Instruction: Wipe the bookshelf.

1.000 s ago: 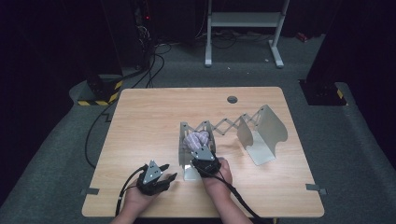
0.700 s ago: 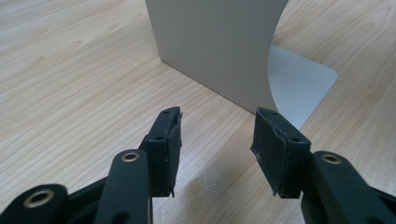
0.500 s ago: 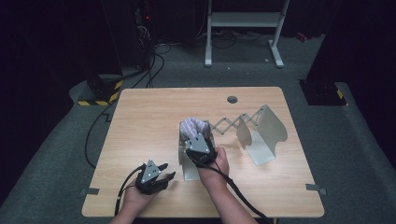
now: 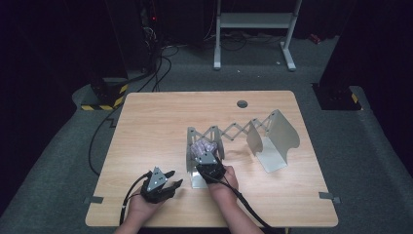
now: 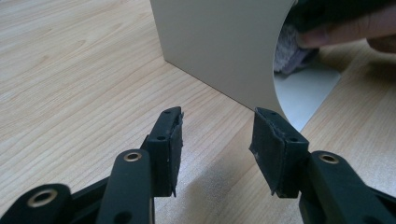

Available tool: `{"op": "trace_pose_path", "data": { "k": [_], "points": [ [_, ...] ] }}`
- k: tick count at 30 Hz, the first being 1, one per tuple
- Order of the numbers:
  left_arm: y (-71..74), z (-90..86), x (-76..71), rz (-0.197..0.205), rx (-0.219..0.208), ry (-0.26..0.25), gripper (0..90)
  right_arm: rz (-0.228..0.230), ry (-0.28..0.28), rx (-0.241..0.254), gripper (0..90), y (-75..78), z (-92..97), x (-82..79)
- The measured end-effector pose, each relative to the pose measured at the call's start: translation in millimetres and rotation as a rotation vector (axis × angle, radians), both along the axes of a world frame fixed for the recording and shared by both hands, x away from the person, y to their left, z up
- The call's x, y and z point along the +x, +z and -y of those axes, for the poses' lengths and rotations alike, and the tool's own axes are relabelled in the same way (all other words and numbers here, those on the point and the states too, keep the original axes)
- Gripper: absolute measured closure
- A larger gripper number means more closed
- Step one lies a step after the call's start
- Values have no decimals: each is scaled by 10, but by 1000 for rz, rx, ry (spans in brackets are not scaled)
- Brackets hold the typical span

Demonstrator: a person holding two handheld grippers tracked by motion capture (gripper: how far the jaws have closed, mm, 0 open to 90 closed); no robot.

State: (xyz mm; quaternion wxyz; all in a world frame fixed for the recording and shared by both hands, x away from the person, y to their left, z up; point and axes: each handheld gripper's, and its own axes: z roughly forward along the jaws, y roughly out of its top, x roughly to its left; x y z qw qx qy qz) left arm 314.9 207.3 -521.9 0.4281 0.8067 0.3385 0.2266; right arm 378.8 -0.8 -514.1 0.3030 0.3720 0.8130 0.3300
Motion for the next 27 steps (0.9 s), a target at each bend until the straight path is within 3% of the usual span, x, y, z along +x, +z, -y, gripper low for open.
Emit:
{"op": "trace_pose_path", "data": {
  "k": [5, 11, 12, 15, 18, 23, 27],
  "points": [
    [0, 3, -1, 0, 2, -1, 528, 26, 10, 19, 670, 108, 9, -38],
    [-3, 4, 3, -1, 5, -3, 529, 170, 22, 82, 670, 633, 22, -101],
    [-3, 4, 3, -1, 5, -3, 529, 170, 22, 82, 670, 633, 22, -101],
    [5, 0, -2, 3, 4, 1, 529, 239, 26, 106, 670, 908, 15, -136],
    [6, -1, -1, 4, 5, 1, 529, 242, 25, 105, 670, 936, 13, -134],
    [4, 2, -3, 3, 1, 0, 530, 217, 21, 92, 671, 803, -7, -118],
    [7, 1, -6, 4, 1, -3, 531, 170, 7, 70, 671, 599, -24, -76]
  ]
}}
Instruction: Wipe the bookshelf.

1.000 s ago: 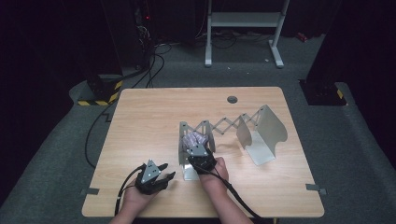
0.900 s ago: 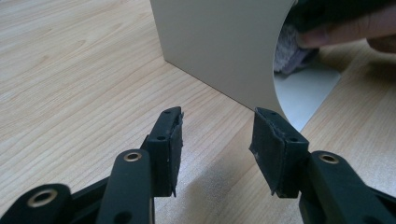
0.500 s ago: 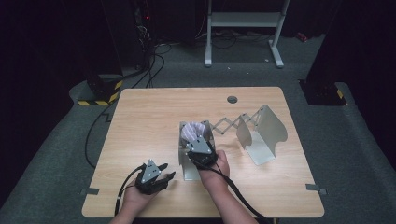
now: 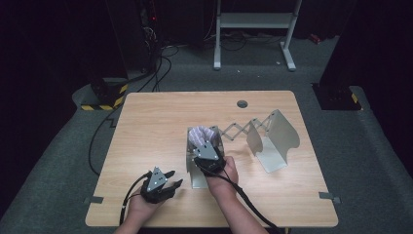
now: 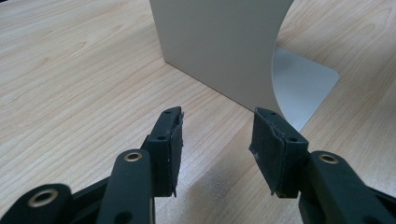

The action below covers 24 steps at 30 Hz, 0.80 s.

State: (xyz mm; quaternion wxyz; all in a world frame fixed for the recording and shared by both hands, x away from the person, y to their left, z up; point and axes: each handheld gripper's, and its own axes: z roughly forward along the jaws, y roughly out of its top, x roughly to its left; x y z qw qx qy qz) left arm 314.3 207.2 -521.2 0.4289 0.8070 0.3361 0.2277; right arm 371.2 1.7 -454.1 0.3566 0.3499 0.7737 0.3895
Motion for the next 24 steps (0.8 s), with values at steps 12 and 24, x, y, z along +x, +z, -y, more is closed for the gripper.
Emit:
{"op": "trace_pose_path", "data": {
  "k": [12, 24],
  "points": [
    [-14, 17, -2, -6, 7, -2, 531, -132, -5, -71, 671, -512, -24, 67],
    [-18, 25, 0, -7, 19, -11, 531, 0, 15, -14, 670, -46, 0, -22]
  ]
}}
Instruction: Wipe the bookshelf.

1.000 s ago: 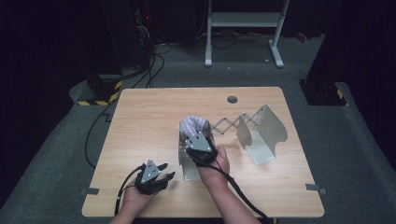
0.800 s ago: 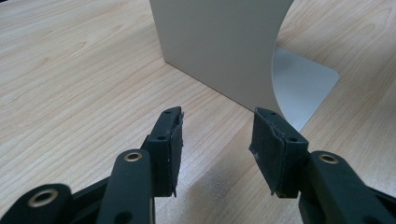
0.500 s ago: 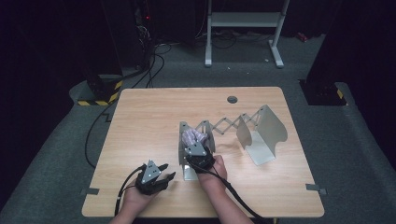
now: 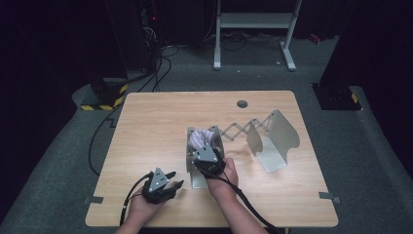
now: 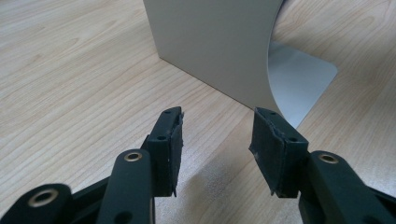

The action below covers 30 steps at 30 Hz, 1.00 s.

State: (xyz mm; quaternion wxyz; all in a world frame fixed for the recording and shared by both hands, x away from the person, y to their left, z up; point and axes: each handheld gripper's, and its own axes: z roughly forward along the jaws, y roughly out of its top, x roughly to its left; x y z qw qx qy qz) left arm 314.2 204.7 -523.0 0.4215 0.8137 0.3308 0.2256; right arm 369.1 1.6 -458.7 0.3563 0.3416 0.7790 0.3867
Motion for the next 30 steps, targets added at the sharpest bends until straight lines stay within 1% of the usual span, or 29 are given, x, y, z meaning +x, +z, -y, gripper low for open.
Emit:
{"op": "trace_pose_path", "data": {
  "k": [1, 2, 3, 4, 5, 6, 8, 11, 12, 13, 14, 15, 17, 19, 24, 27, 30],
  "points": [
    [-1, -1, 0, 2, -5, 4, 531, 14, 1, 10, 670, 78, 1, -4],
    [0, -5, 2, 2, -6, 5, 531, 39, 6, 30, 670, 212, 13, -19],
    [0, -5, 2, 2, -6, 5, 531, 39, 6, 30, 670, 212, 13, -19],
    [-2, -9, 5, 0, -4, 6, 531, 57, 14, 48, 670, 293, 26, -55],
    [-2, -9, 5, 0, -4, 6, 531, 57, 14, 48, 670, 293, 26, -55],
    [-3, -1, 0, 2, -6, 4, 531, 60, 22, 53, 669, 313, 40, -98],
    [-2, 3, -3, 2, -2, 1, 531, 58, 25, 51, 669, 305, 47, -121],
    [-4, 17, -8, 1, -4, 1, 530, 51, 39, 43, 668, 240, 89, -198],
    [-1, 24, -13, 0, -1, -4, 527, 37, 46, 41, 668, 186, 118, -237],
    [-1, 24, -13, 0, -1, -4, 524, 37, 46, 41, 668, 186, 118, -237],
    [4, 39, -22, 3, -4, -14, 520, 17, 53, 39, 667, 105, 149, -286],
    [4, 39, -22, 3, -4, -14, 513, 17, 53, 39, 667, 105, 149, -286],
    [6, 65, -34, 5, -10, -25, 504, -6, 60, 34, 667, -10, 195, -346],
    [7, 91, -44, 6, -6, -37, 492, -28, 63, 27, 666, -100, 230, -385],
    [6, 149, -61, 7, -7, -55, 477, -83, 66, 18, 665, -299, 320, -459],
    [-6, 180, -65, 6, 2, -59, 477, -107, 66, 13, 664, -375, 355, -473],
    [-22, 211, -68, 1, 16, -65, 477, -137, 62, 19, 658, -455, 406, -490]
  ]
}}
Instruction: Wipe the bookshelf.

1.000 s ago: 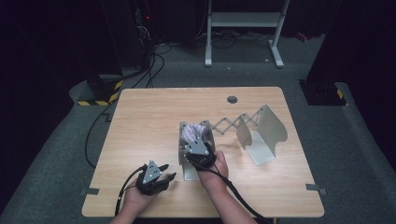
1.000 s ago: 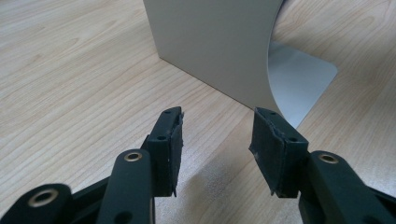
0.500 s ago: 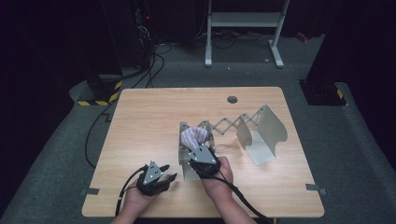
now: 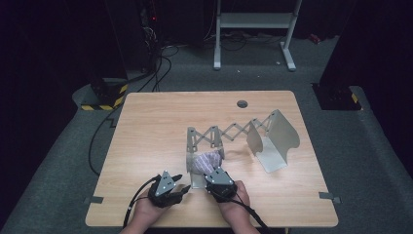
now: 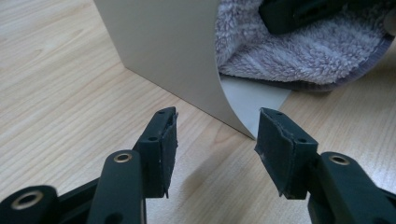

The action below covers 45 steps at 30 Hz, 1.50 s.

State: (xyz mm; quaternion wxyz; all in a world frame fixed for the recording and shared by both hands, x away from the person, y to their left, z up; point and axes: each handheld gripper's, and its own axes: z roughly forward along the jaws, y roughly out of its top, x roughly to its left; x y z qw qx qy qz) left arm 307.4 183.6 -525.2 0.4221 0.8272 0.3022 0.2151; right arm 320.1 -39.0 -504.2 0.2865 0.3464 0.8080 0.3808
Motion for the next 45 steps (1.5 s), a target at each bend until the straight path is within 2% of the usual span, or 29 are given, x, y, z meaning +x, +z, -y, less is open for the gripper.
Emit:
{"op": "trace_pose_path", "data": {
  "k": [4, 6, 10, 13, 16, 21, 27, 33, 34, 37, 41, 45],
  "points": [
    [-16, 17, 5, -4, 9, 2, 482, -48, 8, 2, 652, -72, 35, 4],
    [-19, 17, 3, 3, 12, 0, 527, -64, 15, 8, 651, -102, 22, -8],
    [-15, 19, 12, -4, -4, 1, 542, -74, 40, -1, 649, -141, -48, -68],
    [0, 0, 7, 3, -7, 1, 548, -80, 47, 3, 647, -127, -81, -103],
    [25, -61, 16, 6, -28, 16, 549, -88, 43, 17, 640, -89, -100, -124],
    [60, -174, 36, 10, -53, 48, 549, -99, 36, 40, 635, -29, -153, -95],
    [70, -206, 49, 13, -58, 59, 548, -112, 19, -4, 628, -62, -231, 33],
    [75, -211, 47, 18, -59, 59, 548, -90, -42, -84, 614, -50, -315, 303],
    [74, -213, 48, 19, -57, 58, 549, -87, -63, -101, 614, -43, -353, 410],
    [71, -218, 52, 16, -54, 55, 549, -95, -95, -106, 617, -56, -406, 521],
    [67, -218, 53, 15, -53, 54, 548, -106, -89, -117, 621, -85, -425, 556],
    [61, -221, 59, 13, -51, 56, 548, -123, -59, -111, 620, -72, -394, 453]
  ]
}}
